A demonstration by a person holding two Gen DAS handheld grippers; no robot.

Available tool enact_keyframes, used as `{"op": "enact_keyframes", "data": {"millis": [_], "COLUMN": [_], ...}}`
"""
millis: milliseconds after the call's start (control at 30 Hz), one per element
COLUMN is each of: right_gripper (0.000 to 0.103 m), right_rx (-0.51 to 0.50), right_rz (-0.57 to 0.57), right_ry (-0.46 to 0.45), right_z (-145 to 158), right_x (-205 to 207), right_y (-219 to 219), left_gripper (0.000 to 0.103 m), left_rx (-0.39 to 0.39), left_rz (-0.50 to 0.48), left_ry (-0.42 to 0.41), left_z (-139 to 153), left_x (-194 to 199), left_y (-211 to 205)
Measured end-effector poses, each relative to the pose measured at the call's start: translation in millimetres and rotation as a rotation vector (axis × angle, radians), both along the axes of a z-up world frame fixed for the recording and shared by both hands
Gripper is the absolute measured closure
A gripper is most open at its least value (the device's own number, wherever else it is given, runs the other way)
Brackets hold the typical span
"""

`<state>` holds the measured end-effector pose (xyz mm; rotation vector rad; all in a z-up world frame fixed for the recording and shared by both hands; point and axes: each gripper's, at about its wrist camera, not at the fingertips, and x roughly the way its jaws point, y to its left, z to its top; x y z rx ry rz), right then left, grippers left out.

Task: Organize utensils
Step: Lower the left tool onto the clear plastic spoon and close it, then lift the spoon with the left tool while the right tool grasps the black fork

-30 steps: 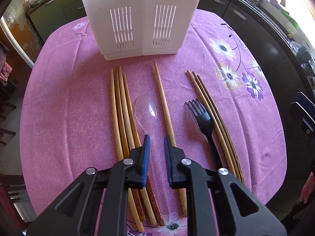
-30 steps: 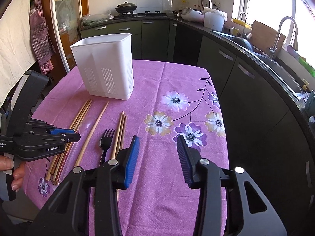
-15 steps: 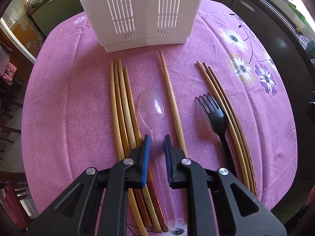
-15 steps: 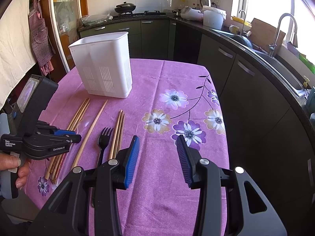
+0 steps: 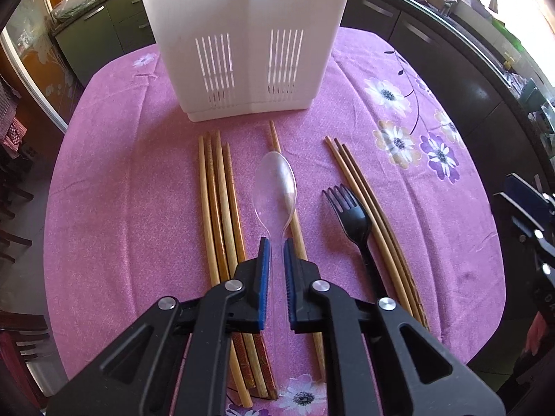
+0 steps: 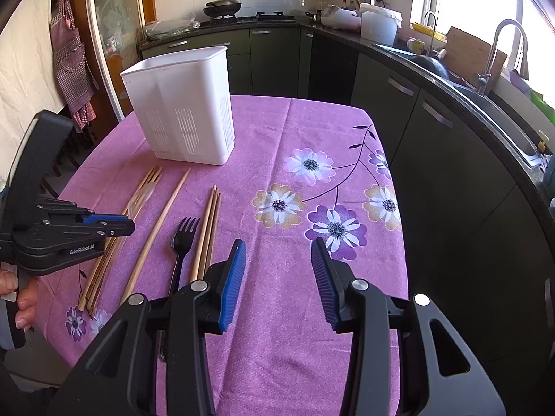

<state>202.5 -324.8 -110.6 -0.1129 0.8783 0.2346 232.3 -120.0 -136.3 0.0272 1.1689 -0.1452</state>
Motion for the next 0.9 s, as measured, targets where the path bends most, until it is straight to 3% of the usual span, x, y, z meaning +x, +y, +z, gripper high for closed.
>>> {"op": "enact_keyframes", "data": {"millis": [367, 533, 600, 900], "right_gripper": [0.063, 0.071, 0.080, 0.084], "right_rx": [-0.056, -0.018, -0.002, -0.001], "right_rz": [0.103, 0.177, 0.197, 0.206], "right_ry": [0.094, 0.176, 0.212, 0.295], "right_z": [-28, -44, -50, -69], "right_x": [9, 13, 16, 30], "right_y": [43, 69, 78, 103], "left_gripper": [0.094, 0.094, 0.094, 0.094], "left_rx": [-0.106, -0.079, -0.083, -0.086], "left_rz": [0.029, 0.053, 0.060, 0.072], "left_ry": [-0.246, -0.334, -0.341, -0.327], "left_z": [72, 92, 95, 87], "left_x": [-60, -77, -80, -83], "left_y": [43, 61, 69, 87]}}
